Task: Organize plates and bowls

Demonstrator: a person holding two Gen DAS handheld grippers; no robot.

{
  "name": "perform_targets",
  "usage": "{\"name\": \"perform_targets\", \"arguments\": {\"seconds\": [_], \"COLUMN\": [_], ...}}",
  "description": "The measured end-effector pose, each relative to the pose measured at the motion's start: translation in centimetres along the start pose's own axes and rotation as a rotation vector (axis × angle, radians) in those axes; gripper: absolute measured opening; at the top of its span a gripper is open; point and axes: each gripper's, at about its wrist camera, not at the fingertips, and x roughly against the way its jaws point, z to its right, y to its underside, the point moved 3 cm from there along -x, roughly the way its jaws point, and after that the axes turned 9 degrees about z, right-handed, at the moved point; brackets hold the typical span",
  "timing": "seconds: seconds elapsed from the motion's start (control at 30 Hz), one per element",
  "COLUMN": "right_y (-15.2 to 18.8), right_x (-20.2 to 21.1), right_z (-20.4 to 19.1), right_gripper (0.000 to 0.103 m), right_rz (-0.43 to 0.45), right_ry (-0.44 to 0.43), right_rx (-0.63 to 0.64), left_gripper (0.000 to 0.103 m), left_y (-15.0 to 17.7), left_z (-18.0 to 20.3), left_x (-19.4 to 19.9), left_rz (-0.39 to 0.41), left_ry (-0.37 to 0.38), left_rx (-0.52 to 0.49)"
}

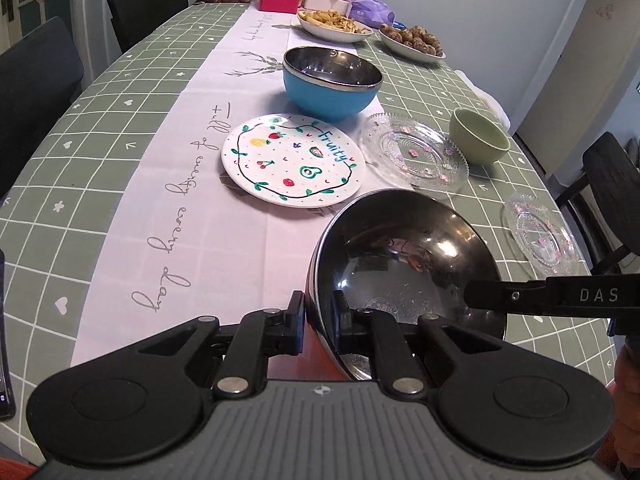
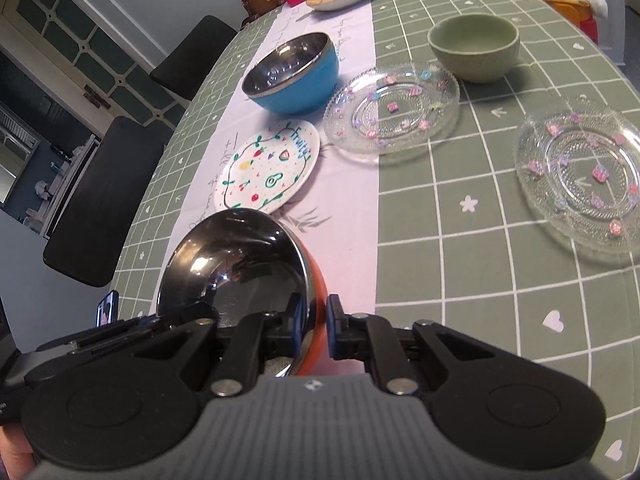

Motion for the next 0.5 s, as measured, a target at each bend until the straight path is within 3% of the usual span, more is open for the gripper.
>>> {"name": "perform_targets", "arguments": {"seconds": [0.5], "right_y": [0.61], "right_x": [-0.33], "right_z": [-0.38], "right_gripper": [0.012], "right_rz": [-0.017], "right_ry": [-0.02], "right_rx": [0.01], "left_gripper": [0.014], "left_y": [0.28], "left_z": [-0.67], "left_x": [-0.36], "left_rz": [-0.028], "left_ry": [-0.01], "left_rx": [-0.013]}}
